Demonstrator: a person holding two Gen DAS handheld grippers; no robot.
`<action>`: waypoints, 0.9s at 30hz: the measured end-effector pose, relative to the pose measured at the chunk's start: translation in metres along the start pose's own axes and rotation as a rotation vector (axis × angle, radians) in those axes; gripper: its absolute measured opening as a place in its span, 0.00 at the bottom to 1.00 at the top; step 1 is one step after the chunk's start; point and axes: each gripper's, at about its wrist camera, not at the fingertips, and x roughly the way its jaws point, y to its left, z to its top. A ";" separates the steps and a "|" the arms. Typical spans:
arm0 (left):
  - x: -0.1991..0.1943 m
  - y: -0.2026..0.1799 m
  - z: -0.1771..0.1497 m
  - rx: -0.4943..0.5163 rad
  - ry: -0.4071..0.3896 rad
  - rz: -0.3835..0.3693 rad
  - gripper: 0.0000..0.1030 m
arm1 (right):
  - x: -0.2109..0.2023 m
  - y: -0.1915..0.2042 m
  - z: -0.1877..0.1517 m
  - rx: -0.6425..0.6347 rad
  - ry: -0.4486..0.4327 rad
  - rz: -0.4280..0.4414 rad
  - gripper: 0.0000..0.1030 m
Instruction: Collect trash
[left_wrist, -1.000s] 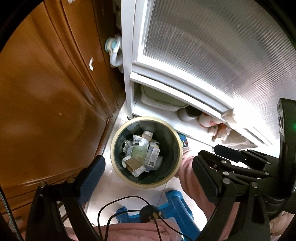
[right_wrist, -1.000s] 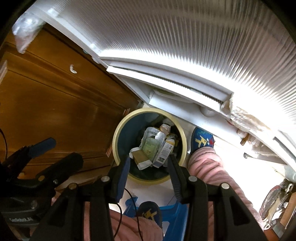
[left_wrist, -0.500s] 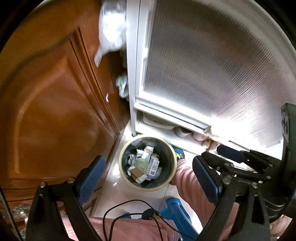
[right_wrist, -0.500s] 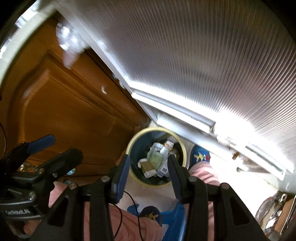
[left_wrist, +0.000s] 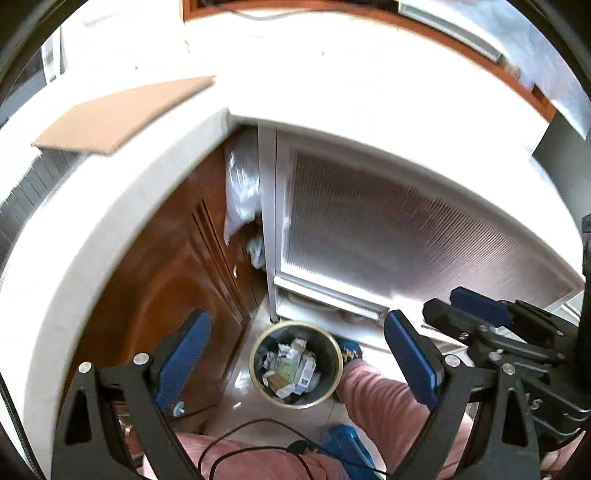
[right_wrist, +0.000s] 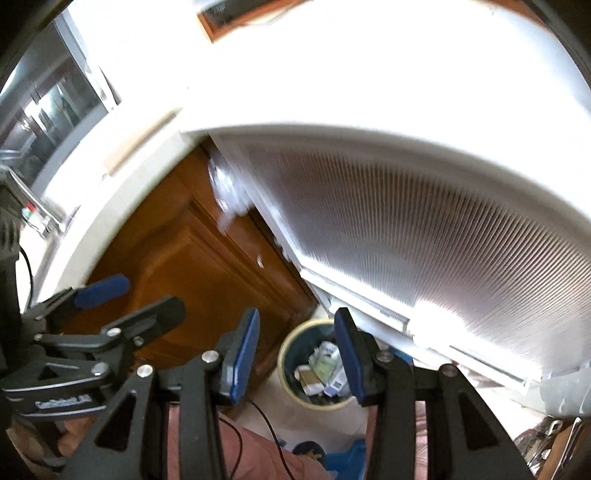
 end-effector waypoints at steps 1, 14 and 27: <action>-0.010 -0.001 0.005 0.002 -0.017 0.002 0.91 | -0.009 0.002 0.004 0.005 -0.018 0.003 0.41; -0.103 -0.017 0.045 0.042 -0.194 0.071 0.91 | -0.098 0.030 0.048 -0.016 -0.227 -0.041 0.41; -0.144 -0.018 0.057 0.005 -0.270 0.088 0.91 | -0.137 0.052 0.057 -0.056 -0.311 -0.068 0.42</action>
